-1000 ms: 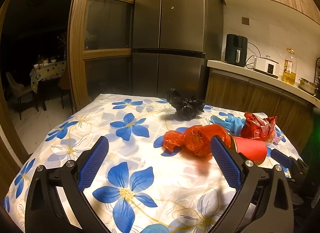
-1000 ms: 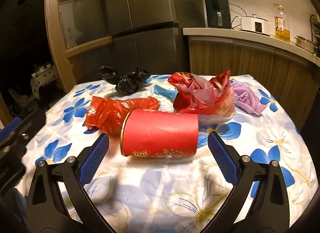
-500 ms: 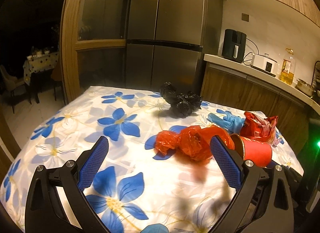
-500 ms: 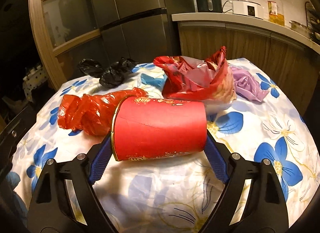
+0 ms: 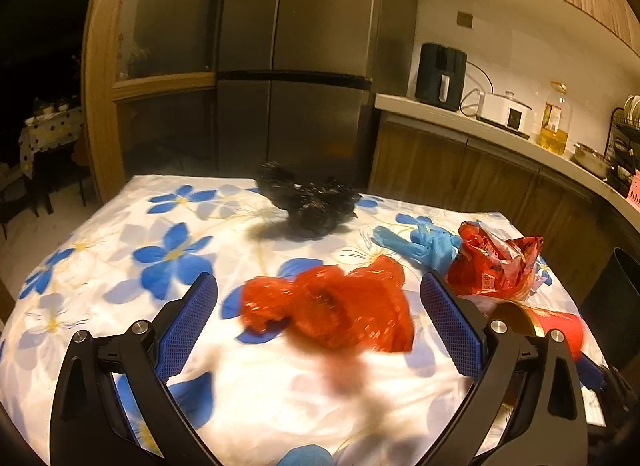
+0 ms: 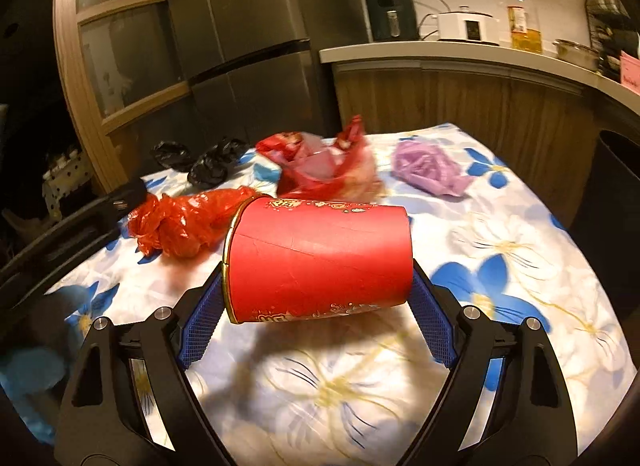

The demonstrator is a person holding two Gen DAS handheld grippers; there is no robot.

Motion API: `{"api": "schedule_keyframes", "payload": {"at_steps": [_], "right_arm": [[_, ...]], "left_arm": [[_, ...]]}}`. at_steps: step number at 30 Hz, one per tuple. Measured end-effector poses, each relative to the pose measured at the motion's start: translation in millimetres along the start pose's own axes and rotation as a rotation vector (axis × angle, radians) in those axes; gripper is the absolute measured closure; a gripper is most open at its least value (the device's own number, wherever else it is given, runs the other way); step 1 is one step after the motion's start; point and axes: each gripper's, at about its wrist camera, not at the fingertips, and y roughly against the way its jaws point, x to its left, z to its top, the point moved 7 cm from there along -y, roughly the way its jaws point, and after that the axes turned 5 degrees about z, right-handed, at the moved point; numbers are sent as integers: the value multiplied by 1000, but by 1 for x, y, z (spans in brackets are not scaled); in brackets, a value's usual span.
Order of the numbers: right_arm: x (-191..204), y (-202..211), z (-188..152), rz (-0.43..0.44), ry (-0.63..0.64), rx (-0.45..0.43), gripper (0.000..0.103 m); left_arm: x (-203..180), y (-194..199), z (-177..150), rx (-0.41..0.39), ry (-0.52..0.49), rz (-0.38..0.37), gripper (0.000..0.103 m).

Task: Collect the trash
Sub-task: 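Grasp the second red paper cup across its body with the right gripper, then grasp the orange-red plastic bag with the left gripper and lift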

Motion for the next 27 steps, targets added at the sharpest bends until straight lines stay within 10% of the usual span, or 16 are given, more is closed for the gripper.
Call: {"api": "schedule_keyframes", "payload": {"at_steps": [3,12,27], "right_arm": [[-7,14,1,-3,0,-21,19],[-19,37,2,-5,-12,-53,19],[-47,84,7,-35,-41,-120,19]], "left_arm": [[-7,-17,-6,61,-16,-3,16],[-4,-31,-26,155,-11,-18,86],[0,46,-20,30,65,-69,97]]}}
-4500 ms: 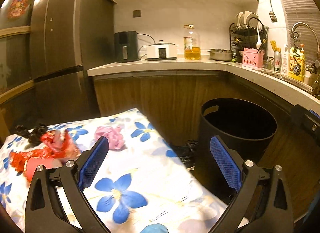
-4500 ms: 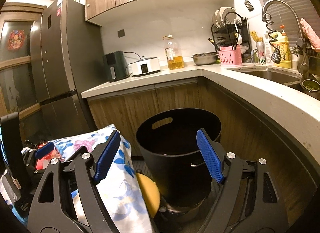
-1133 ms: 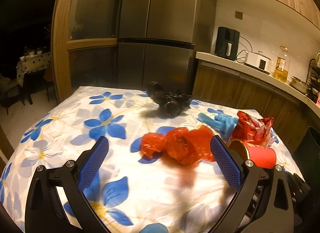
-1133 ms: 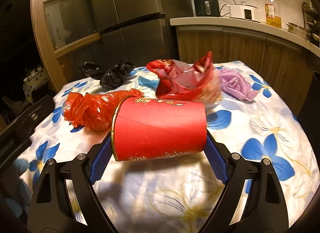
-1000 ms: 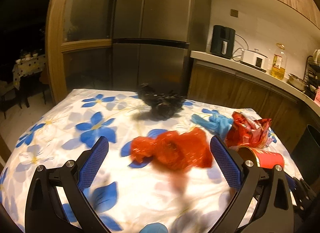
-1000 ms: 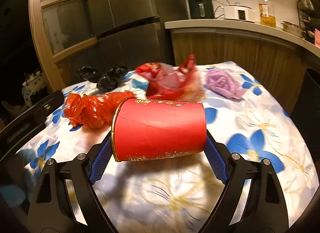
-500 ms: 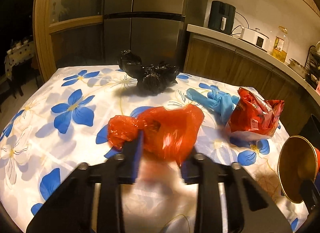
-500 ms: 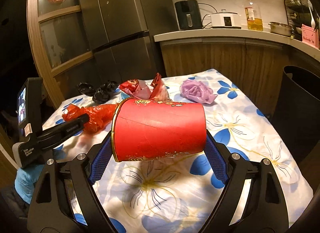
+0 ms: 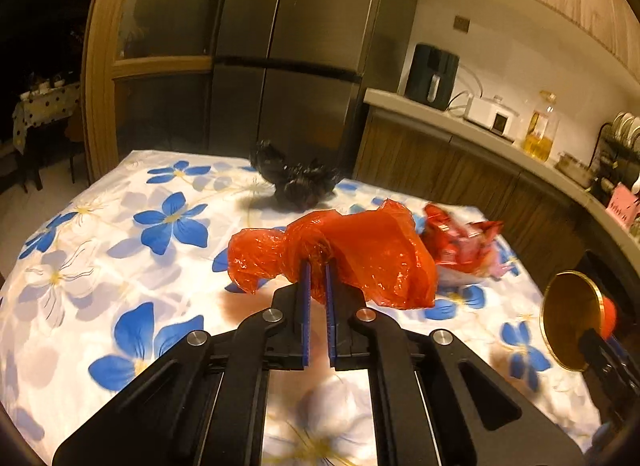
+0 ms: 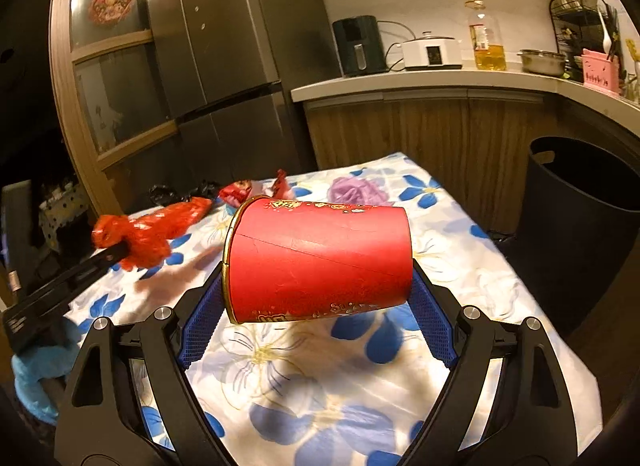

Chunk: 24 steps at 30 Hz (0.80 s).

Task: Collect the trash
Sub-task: 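Grasp the orange-red plastic bag with the left gripper and lift, then carry the held orange bag and red cup over the black bin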

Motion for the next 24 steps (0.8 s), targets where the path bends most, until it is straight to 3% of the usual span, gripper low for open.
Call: {"api": "schedule_keyframes", "payload": {"at_steps": [12,24], "right_arm": [[-37,36,8,-25,-46,-56,19],[-111,81,40,-143,-88,-165,19]], "left_arm": [[-71,37,3,-52,-71,-126,97],[-197,54,2,-82,-190,-311,97]]}}
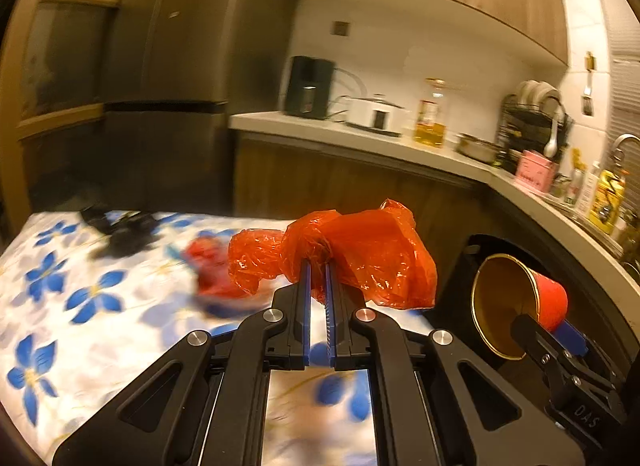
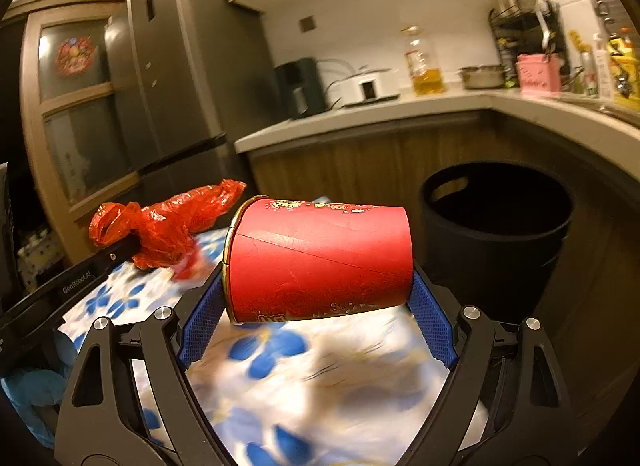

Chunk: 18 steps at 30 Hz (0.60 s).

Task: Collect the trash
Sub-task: 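Carry the held orange bag and red cup over the black bin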

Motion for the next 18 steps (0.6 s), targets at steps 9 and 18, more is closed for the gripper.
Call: {"api": "schedule_keyframes", "payload": {"at_steps": [9,18], "right_arm": [[-89,17,50,-160,-44,-114,19],[-152,14,78,-245,-54,-156,19]], "left_arm": [[-111,-23,21,-35,-87,-144,97],[-186,-65,20,1,-121,-230,97]]}}
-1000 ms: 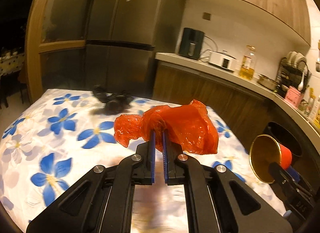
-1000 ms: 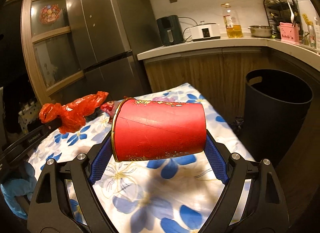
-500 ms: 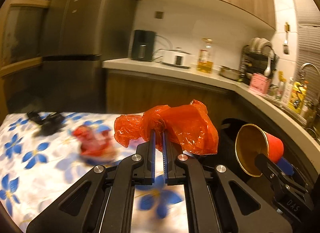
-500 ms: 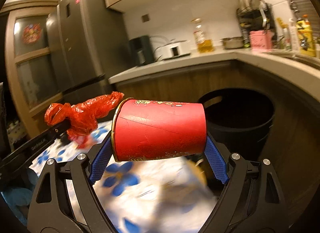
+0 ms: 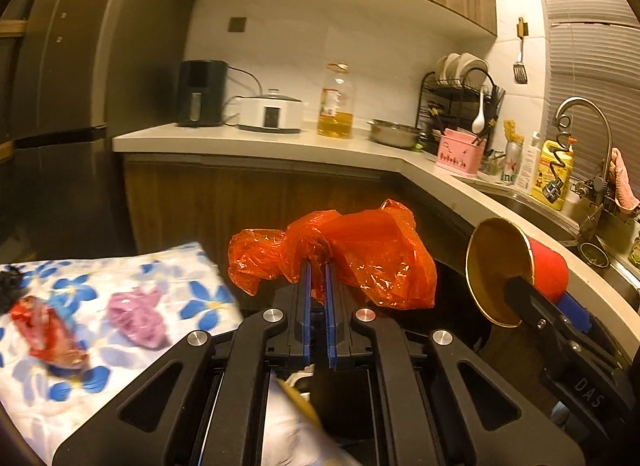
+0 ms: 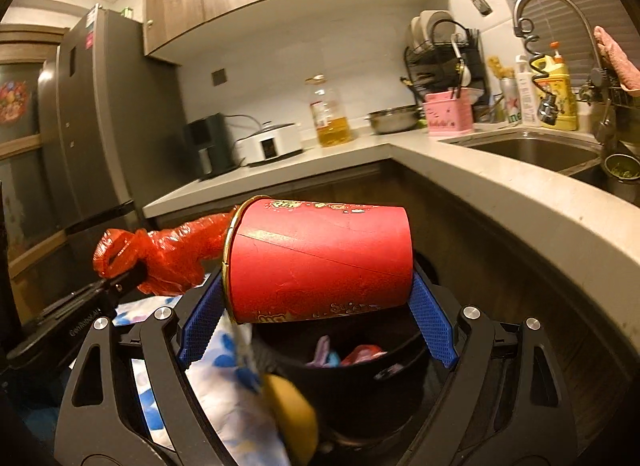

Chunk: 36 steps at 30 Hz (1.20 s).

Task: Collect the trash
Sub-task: 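Carry the held orange bag and red cup over the black bin, then open both grippers to drop the bag and cup into the bin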

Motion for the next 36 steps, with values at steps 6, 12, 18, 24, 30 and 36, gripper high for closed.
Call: {"api": "schedule_keyframes", "payload": {"at_steps": [6,12,18,24,30,36], "right_arm": [[-25,-12,5,-30,-10,3,19],[-34,-22,6,-40,-13,9,19],[-38,-29,7,-39,-17,10,19],[-36,-35,9,-34,-14,6,19],[-34,-40,13,-29,-13,4,19],[-31,-48,14,-16,-18,15,18]], "left_arm": [[-28,-26,-4,19,-38,-44,97],[-41,-45,-10,43,-49,-67,97],[-48,-56,-13,49,-53,-80,97],[-52,-65,-16,68,-50,-94,96],[-53,-72,-23,89,-60,-109,95],[-43,-68,-28,91,-53,-112,53]]}}
